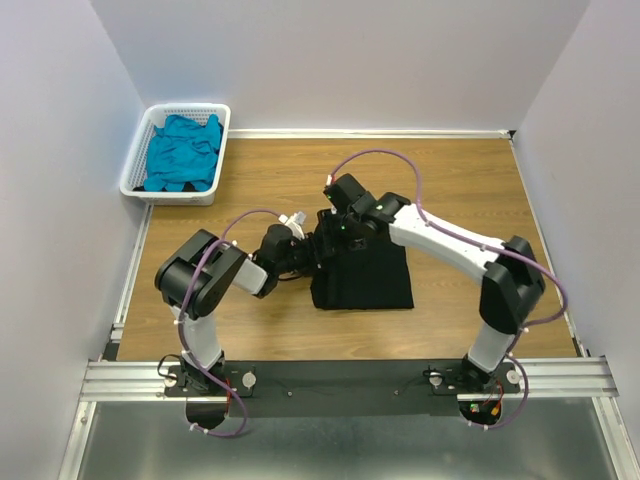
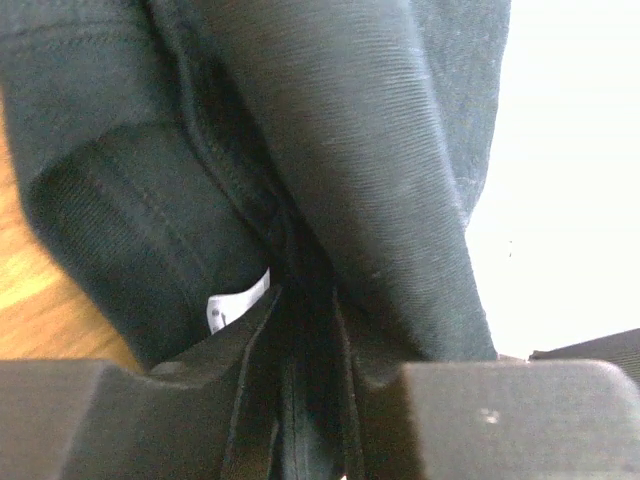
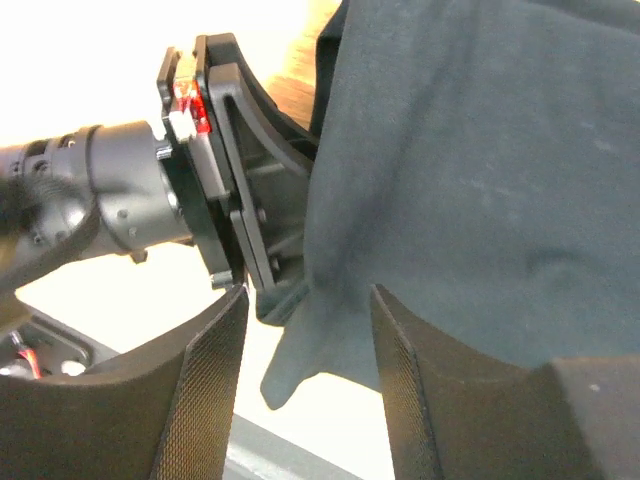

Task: Fold and stack the t-shirts
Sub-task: Fold the tshirt

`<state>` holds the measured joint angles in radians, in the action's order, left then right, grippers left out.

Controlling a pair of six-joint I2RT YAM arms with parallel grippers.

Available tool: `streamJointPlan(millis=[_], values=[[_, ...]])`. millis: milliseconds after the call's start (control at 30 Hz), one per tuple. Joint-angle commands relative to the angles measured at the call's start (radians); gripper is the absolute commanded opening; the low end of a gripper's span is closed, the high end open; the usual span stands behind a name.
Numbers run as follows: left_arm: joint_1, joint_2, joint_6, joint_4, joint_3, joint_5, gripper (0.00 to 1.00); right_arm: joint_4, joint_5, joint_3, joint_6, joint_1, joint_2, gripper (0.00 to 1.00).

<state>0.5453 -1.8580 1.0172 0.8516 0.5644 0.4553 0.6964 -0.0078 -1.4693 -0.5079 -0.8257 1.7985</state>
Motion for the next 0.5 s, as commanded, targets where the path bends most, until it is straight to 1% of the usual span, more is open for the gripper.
streamJointPlan(millis=[0, 133, 233, 267, 300, 333, 367, 400, 433, 467], values=[[0.005, 0.089, -0.011, -0.069, -0.005, -0.049, 0.38, 0.003, 0.078, 0.038, -0.015, -0.009, -0.141, 0.61], [0.002, 0.152, -0.042, -0.155, 0.002, -0.086, 0.42, 0.003, 0.124, 0.082, -0.015, -0.006, -0.209, 0.64], [-0.002, 0.219, -0.063, -0.261, 0.005, -0.131, 0.47, 0.003, 0.144, 0.127, -0.014, 0.003, -0.254, 0.66], [-0.007, 0.259, -0.065, -0.319, 0.003, -0.147, 0.51, 0.005, 0.15, 0.139, -0.014, 0.003, -0.266, 0.66], [-0.008, 0.281, -0.066, -0.353, -0.004, -0.182, 0.51, 0.003, 0.16, 0.165, -0.014, 0.01, -0.29, 0.67], [-0.016, 0.33, -0.065, -0.417, -0.008, -0.22, 0.55, 0.002, 0.164, 0.193, -0.014, 0.017, -0.301, 0.67], [-0.021, 0.354, -0.065, -0.457, -0.012, -0.221, 0.57, 0.002, 0.166, 0.193, -0.014, 0.017, -0.312, 0.67], [-0.025, 0.382, -0.062, -0.498, -0.015, -0.245, 0.58, 0.002, 0.17, 0.207, -0.012, 0.026, -0.323, 0.68], [-0.031, 0.41, -0.06, -0.538, -0.02, -0.292, 0.61, 0.002, 0.173, 0.234, -0.012, 0.033, -0.335, 0.69], [-0.039, 0.472, -0.055, -0.613, -0.027, -0.315, 0.67, 0.002, 0.173, 0.248, -0.006, 0.042, -0.353, 0.69]])
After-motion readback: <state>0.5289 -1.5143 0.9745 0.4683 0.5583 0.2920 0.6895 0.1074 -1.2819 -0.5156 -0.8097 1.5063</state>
